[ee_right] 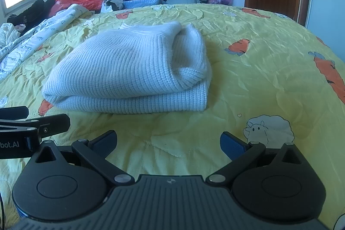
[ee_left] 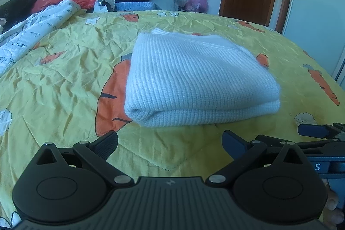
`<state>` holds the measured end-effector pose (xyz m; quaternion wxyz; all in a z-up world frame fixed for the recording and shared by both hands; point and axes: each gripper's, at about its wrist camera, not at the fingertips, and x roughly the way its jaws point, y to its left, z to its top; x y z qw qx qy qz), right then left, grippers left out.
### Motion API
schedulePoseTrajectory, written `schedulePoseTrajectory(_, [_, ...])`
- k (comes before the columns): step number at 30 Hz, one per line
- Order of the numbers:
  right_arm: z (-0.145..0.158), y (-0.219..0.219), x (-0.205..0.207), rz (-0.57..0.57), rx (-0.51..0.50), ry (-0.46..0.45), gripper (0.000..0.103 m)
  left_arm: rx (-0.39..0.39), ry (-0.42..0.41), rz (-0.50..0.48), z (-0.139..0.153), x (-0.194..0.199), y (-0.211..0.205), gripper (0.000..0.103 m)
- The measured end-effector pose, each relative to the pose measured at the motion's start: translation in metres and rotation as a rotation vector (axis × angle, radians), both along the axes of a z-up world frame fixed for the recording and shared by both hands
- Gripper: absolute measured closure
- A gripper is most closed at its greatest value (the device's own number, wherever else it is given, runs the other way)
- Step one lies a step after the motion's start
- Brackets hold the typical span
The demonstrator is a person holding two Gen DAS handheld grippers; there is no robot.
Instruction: Fold small clothes
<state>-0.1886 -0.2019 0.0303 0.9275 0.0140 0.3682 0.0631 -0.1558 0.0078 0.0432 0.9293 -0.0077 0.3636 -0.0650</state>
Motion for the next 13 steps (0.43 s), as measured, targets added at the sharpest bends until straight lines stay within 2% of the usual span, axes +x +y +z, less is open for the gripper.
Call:
schedulePoseTrajectory(2, [0.0, 0.0, 0.0, 0.001, 0.001, 0.0, 0.0, -0.001, -0.017, -0.001, 0.0, -0.001, 0.001, 0.0])
schedulePoseTrajectory(4, [0.001, 0.0, -0.002, 0.003, 0.014, -0.016, 0.001, 0.01, -0.076, 0.009, 0.002, -0.009, 0.0, 0.0])
schedulePoseTrajectory(5, [0.002, -0.001, -0.003, 0.004, 0.024, -0.026, 0.005, 0.021, -0.09, 0.01, 0.002, -0.011, -0.001, 0.0])
schedulePoseTrajectory(9, [0.003, 0.0, -0.003, 0.024, 0.042, -0.019, 0.006, 0.014, -0.102, -0.013, 0.009, -0.017, -0.003, 0.001])
schedulePoseTrajectory(11, [0.004, 0.0, -0.003, 0.027, 0.04, -0.019, 0.0, 0.016, -0.098, -0.024, 0.012, -0.018, -0.004, 0.0])
schedulePoseTrajectory(13, [0.006, 0.0, -0.003, 0.032, 0.025, -0.024, 0.0, 0.029, -0.074, -0.039, 0.013, -0.017, -0.003, 0.0])
